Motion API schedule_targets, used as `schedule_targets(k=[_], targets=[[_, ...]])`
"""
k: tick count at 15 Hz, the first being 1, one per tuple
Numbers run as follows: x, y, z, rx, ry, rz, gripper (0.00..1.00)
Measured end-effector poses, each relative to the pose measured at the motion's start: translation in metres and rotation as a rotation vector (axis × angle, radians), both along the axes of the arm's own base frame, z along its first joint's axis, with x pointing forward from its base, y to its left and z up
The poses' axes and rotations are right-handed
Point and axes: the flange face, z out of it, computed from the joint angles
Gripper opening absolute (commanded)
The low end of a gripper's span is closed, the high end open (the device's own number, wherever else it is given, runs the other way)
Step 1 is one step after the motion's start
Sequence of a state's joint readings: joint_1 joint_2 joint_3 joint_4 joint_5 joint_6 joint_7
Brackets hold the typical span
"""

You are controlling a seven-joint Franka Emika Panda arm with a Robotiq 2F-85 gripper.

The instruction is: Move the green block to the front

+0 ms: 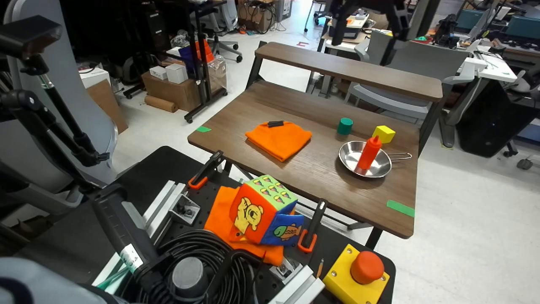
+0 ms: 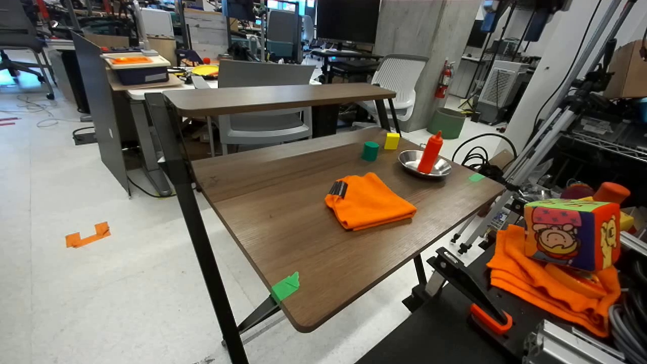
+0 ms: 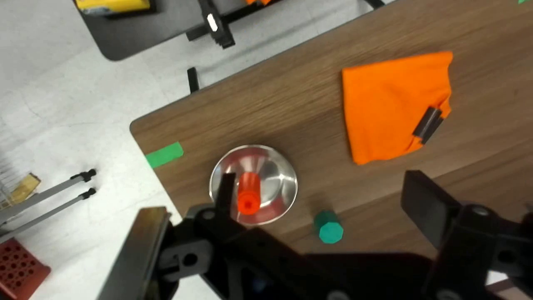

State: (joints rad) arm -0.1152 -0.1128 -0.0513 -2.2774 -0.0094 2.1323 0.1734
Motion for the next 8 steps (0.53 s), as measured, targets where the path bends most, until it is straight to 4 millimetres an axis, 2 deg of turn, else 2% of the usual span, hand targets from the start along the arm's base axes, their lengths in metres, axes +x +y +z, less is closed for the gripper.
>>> schedule_targets(k=[4, 8], targets=[[0.071, -0.033, -0.01, -0.055, -0.021, 0.014, 1.0], [0.136, -0.046, -0.047, -0.074, -0.027, 0.05, 1.0]])
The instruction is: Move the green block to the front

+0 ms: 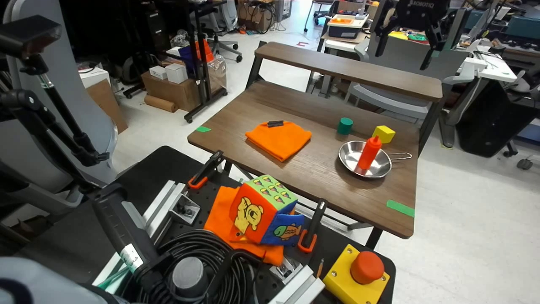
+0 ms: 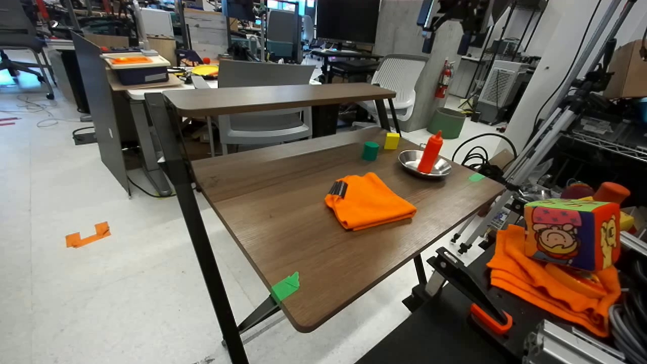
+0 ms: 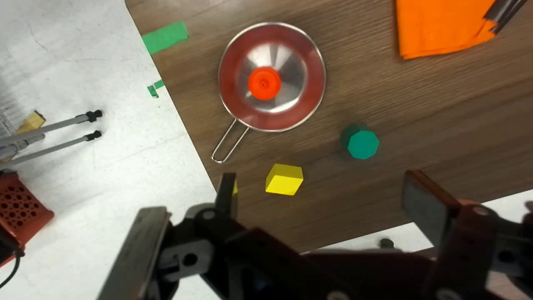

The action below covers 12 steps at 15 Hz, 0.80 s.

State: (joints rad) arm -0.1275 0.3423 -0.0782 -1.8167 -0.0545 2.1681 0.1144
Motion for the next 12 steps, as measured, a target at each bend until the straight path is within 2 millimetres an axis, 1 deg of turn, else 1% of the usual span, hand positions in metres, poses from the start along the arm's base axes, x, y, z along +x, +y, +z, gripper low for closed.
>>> schedule_targets(k=[2, 5, 9, 12], targets=[[0.029, 0.005, -0.025, -0.009, 0.0, 0.032, 1.0], [0.063, 0.029, -0.061, -0.012, 0.012, 0.095, 1.0], [0.091, 0.064, -0.098, -0.033, 0.028, 0.165, 1.0], [0.103, 0.078, -0.117, -0.057, 0.052, 0.202, 1.0]])
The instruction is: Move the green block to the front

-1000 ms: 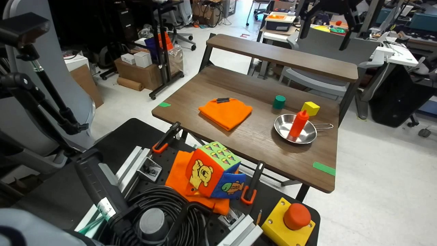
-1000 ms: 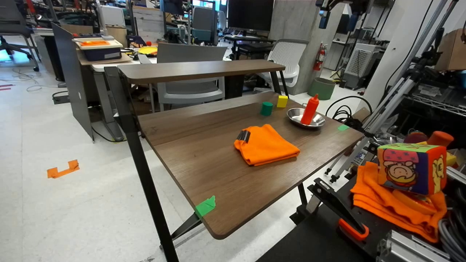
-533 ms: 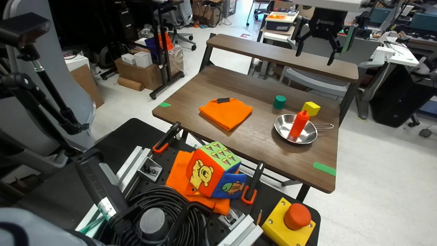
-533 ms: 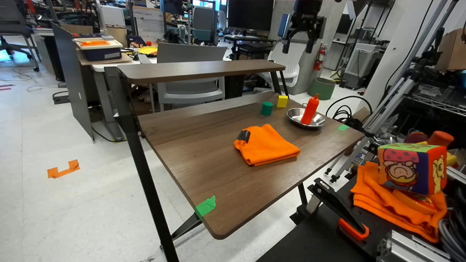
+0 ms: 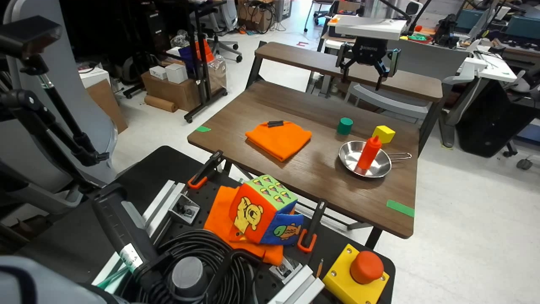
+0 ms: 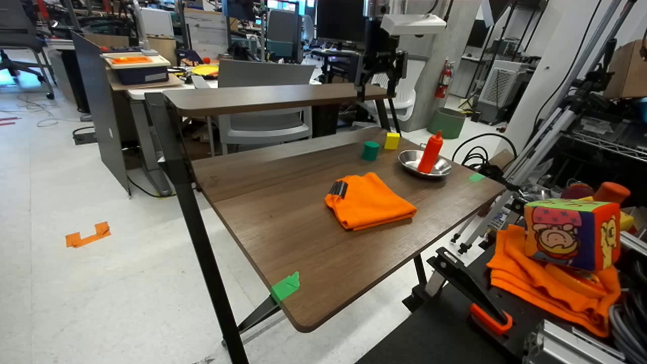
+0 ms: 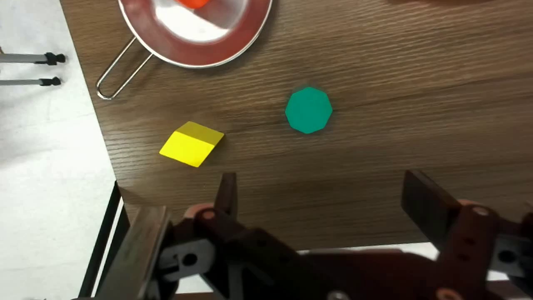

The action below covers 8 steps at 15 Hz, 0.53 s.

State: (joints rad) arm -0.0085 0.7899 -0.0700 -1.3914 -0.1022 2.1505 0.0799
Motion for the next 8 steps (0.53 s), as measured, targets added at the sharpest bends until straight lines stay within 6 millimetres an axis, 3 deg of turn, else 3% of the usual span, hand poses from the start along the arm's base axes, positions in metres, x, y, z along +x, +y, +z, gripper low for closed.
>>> schedule_targets(k=[8], targets=[[0.002, 0.0, -0.056, -0.074, 0.127, 0.075, 1.0]])
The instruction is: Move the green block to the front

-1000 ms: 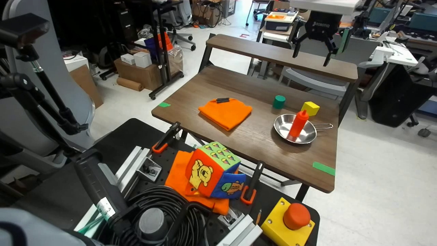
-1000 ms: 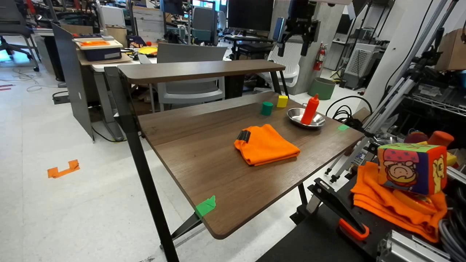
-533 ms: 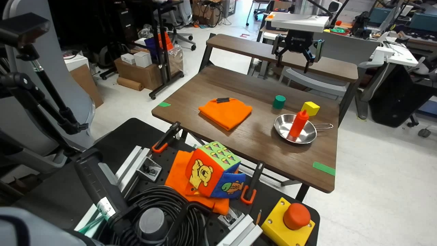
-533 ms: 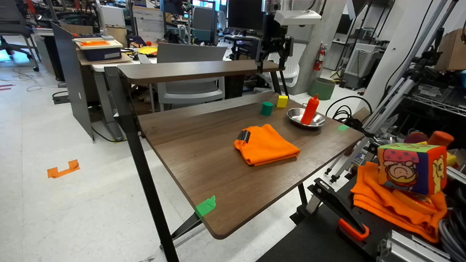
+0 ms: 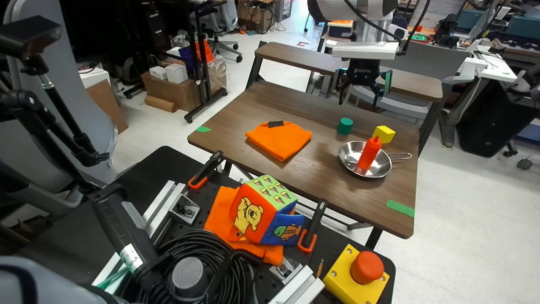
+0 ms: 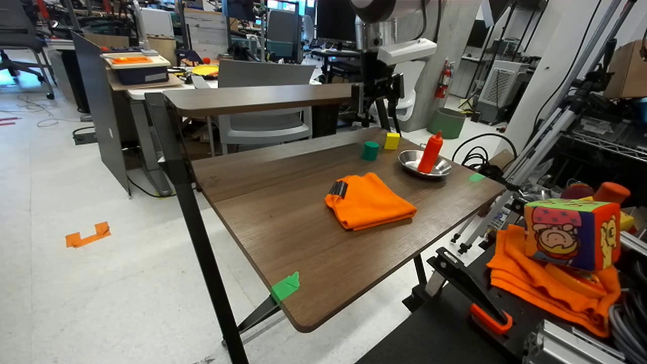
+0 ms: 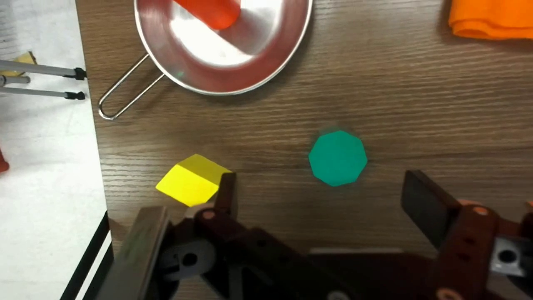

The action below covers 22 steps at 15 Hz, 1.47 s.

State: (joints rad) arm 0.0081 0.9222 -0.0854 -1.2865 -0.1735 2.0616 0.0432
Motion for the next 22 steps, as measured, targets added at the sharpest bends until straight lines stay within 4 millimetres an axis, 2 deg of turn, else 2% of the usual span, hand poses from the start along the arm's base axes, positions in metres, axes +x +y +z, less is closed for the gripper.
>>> schedule_targets(k=[11, 12, 13, 15, 20, 22], targets=[[-0.007, 0.005, -0.062, 0.008, 0.108, 0.062, 1.0], [-0.007, 0.007, -0.066, 0.007, 0.117, 0.064, 0.95], [-0.007, 0.01, -0.07, 0.006, 0.126, 0.067, 0.72], [-0.005, 0.015, -0.076, 0.003, 0.136, 0.072, 0.69], [0.005, 0.01, -0.08, -0.019, 0.132, 0.07, 0.29], [0.008, 0.006, -0.08, -0.031, 0.133, 0.066, 0.19]])
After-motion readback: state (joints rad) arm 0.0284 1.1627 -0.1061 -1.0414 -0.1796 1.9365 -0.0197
